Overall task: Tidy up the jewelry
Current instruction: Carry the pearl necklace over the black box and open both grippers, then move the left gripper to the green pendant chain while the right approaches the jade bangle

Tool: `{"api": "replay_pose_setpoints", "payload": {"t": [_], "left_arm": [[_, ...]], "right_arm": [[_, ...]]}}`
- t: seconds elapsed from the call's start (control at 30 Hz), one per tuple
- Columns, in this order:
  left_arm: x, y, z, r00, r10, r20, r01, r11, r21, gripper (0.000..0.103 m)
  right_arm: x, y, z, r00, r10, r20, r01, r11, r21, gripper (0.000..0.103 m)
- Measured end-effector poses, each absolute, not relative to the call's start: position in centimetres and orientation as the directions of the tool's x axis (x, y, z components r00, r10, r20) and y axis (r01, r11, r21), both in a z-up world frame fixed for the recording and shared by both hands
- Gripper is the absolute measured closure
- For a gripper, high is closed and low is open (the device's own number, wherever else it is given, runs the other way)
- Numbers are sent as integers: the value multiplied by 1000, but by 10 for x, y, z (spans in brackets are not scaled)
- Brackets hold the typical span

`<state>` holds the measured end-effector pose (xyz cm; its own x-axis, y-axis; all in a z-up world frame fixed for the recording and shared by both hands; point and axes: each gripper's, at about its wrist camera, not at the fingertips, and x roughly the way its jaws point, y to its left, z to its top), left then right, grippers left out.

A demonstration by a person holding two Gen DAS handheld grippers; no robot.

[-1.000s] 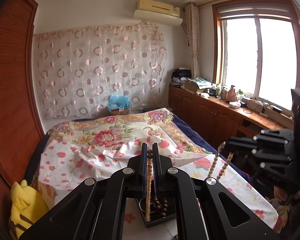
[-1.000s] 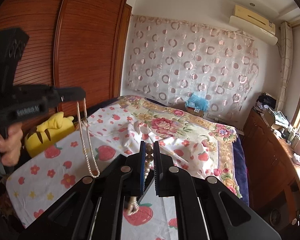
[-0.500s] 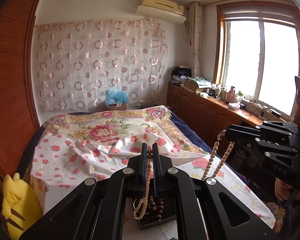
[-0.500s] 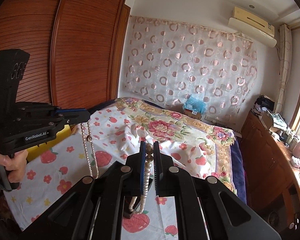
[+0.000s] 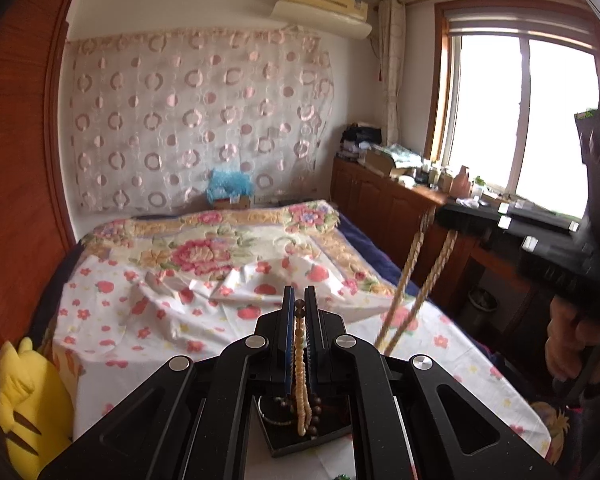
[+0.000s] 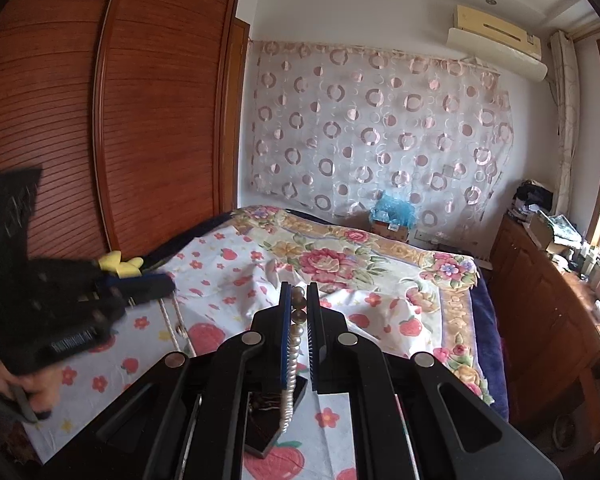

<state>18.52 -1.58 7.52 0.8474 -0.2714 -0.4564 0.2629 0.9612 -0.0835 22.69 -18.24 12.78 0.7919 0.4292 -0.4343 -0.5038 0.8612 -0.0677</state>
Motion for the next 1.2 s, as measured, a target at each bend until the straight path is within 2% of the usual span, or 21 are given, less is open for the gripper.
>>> {"api": "replay_pose_setpoints", "payload": {"t": [0.37, 0.6, 0.7, 0.77, 0.9, 0.97, 1.2], "left_arm": [[204, -13, 9, 775, -251, -580, 252, 964, -81, 99], [199, -15, 0, 759, -252, -600, 262, 962, -73, 98], [193, -14, -5, 756, -255, -603, 265, 961, -75, 90], [187, -13, -9, 755, -253, -605, 266, 961, -70, 86], [178, -12, -17, 744, -256, -617, 270, 960, -73, 86], [174, -12, -21, 738, -260, -623, 272, 959, -78, 86], [154, -12, -35, 721, -278, -635, 288, 953, -90, 86]], "right_arm": [[245, -158, 118, 788, 389, -478, -495, 861, -115, 95], [263, -141, 74, 733, 388, -558, -511, 856, -76, 94], [267, -137, 50, 703, 386, -598, -512, 858, -48, 94], [268, -135, 40, 702, 378, -604, -506, 861, -50, 94], [264, -133, 34, 692, 387, -609, -515, 856, -41, 91], [256, -133, 32, 696, 384, -607, -519, 853, -56, 85], [214, -148, 12, 667, 419, -616, -561, 827, -45, 82]]}}
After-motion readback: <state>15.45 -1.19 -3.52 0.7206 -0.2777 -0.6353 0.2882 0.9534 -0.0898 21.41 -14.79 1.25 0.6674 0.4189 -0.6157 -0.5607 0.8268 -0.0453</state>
